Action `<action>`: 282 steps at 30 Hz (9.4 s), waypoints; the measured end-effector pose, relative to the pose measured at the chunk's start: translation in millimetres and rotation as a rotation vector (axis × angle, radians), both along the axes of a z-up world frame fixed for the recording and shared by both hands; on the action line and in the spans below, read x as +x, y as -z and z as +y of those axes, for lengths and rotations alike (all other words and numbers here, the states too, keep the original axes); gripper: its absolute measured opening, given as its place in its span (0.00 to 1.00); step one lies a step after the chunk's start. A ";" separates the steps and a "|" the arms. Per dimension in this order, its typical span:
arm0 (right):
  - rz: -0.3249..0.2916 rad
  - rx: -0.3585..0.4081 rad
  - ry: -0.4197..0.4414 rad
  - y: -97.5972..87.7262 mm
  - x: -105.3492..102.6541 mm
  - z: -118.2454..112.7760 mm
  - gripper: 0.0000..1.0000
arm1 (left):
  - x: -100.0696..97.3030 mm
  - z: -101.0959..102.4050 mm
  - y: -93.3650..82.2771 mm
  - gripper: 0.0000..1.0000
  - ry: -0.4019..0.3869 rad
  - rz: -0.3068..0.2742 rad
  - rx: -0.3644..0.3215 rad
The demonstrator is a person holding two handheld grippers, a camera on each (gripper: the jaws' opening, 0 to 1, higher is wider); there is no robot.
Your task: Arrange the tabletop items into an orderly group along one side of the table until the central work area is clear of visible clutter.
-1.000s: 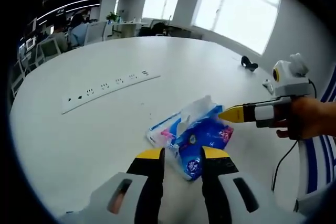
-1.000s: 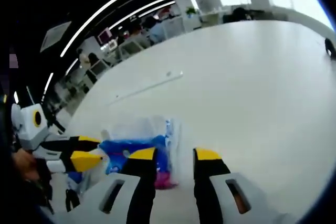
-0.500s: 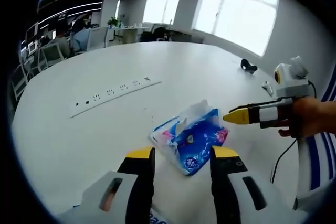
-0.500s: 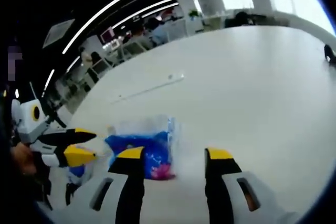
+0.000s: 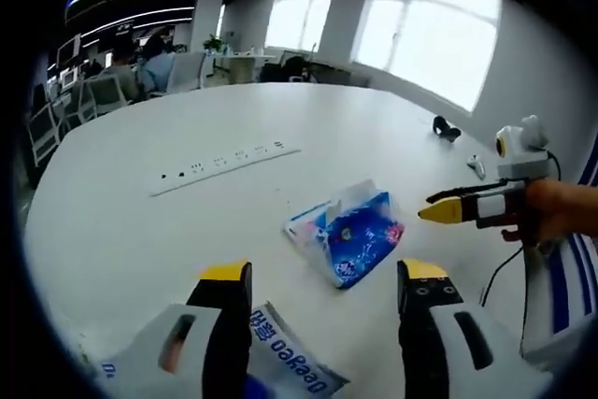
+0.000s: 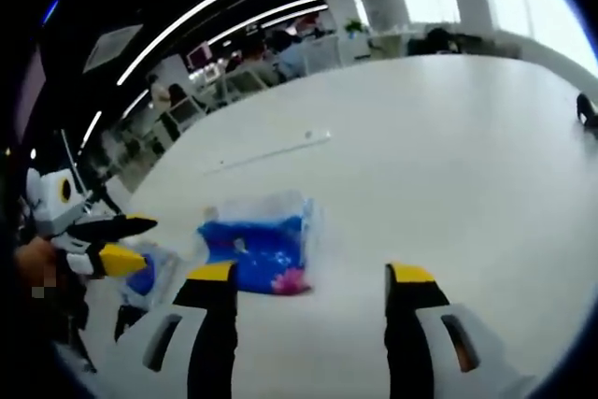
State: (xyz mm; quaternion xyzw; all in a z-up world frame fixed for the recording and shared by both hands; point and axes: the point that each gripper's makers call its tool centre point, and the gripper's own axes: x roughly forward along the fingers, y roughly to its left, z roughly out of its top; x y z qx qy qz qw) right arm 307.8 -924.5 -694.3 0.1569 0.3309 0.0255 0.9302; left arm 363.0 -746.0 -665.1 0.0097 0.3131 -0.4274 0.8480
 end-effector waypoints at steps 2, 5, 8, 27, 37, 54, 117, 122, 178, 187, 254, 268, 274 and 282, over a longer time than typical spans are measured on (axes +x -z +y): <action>0.000 -0.001 0.000 -1.3 -3.2 1.0 0.64 | 0.1 3.1 -3.8 0.67 -0.009 -0.004 -0.013; -0.006 0.000 -0.002 -4.5 -8.1 2.9 0.68 | -2.6 7.2 -10.4 0.71 -0.012 -0.014 -0.028; -0.003 -0.009 -0.024 -5.9 -12.5 5.2 0.72 | -5.2 10.6 -15.6 0.75 -0.017 -0.014 -0.048; -0.048 -0.045 -0.117 -35.5 -27.7 26.6 0.86 | -31.6 57.5 -45.2 0.95 -0.041 -0.057 -0.091; -0.034 -0.055 -0.194 -30.6 -45.8 62.0 0.89 | -51.8 91.8 -49.7 1.00 -0.052 -0.088 -0.065; 0.008 -0.046 -0.326 -8.8 -56.1 135.4 0.89 | -82.5 191.5 4.3 1.00 -0.175 -0.025 0.037; 0.140 0.067 -0.420 39.3 16.0 240.4 0.30 | -4.6 206.6 63.6 0.57 -0.313 0.077 0.017; 0.145 0.058 -0.416 41.7 15.9 241.0 0.21 | -5.1 211.5 66.0 0.49 -0.313 0.061 0.047; 0.100 0.069 -0.341 27.7 54.6 197.7 0.00 | 51.4 181.8 47.8 0.02 -0.424 0.065 0.094; 0.122 0.080 -0.329 36.5 64.4 200.1 0.00 | 58.0 185.4 56.1 0.02 -0.466 0.058 0.125; 0.092 0.087 -0.260 27.7 74.8 200.8 0.17 | 24.8 195.5 39.2 0.29 -0.427 -0.023 0.218; 0.100 0.098 -0.262 26.2 66.1 197.3 0.11 | 18.0 203.0 47.0 0.29 -0.445 -0.006 0.223; 0.117 0.103 -0.272 30.5 63.5 202.4 0.09 | 23.5 207.3 56.1 0.28 -0.467 0.020 0.225; 0.129 0.105 -0.262 34.4 66.5 201.0 0.02 | 25.3 208.3 64.2 0.19 -0.479 0.042 0.231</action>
